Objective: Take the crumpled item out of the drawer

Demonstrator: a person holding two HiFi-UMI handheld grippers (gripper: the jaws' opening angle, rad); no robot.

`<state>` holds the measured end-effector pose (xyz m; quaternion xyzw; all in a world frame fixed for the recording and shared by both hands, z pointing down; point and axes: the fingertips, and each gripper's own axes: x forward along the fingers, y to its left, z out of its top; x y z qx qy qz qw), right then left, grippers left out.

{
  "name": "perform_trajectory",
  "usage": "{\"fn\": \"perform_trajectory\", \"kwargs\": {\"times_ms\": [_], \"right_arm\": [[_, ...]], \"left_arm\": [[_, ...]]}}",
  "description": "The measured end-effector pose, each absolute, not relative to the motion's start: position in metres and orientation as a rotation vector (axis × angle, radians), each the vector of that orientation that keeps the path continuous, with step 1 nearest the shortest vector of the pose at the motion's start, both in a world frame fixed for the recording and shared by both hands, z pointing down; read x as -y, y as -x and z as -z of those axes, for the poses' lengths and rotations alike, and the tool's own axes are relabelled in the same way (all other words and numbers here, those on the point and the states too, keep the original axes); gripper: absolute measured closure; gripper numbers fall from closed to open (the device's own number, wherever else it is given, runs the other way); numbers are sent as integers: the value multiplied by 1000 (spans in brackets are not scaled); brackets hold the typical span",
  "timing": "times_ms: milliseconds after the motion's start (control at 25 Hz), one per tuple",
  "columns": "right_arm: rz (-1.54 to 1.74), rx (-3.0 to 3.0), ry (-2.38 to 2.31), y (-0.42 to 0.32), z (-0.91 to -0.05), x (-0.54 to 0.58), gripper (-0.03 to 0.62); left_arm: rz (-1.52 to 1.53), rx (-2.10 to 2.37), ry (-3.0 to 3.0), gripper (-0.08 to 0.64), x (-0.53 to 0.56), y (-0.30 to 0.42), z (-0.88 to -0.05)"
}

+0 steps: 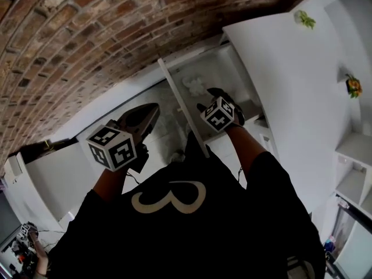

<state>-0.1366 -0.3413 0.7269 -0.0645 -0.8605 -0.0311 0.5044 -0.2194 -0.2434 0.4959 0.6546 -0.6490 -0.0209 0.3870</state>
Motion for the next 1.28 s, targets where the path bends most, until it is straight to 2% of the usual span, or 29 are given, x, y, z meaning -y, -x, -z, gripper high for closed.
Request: {"fn": "perform_trajectory", "kwargs": {"times_ms": [720,1280], "right_arm": [[238,2025,232,173,-784,344,330],[213,2038,194,176,-795,357,446]], "left_arm": [[41,1702,-1501,557,221,259,-535],[34,1670,-1498,557,228,257,-546]]}}
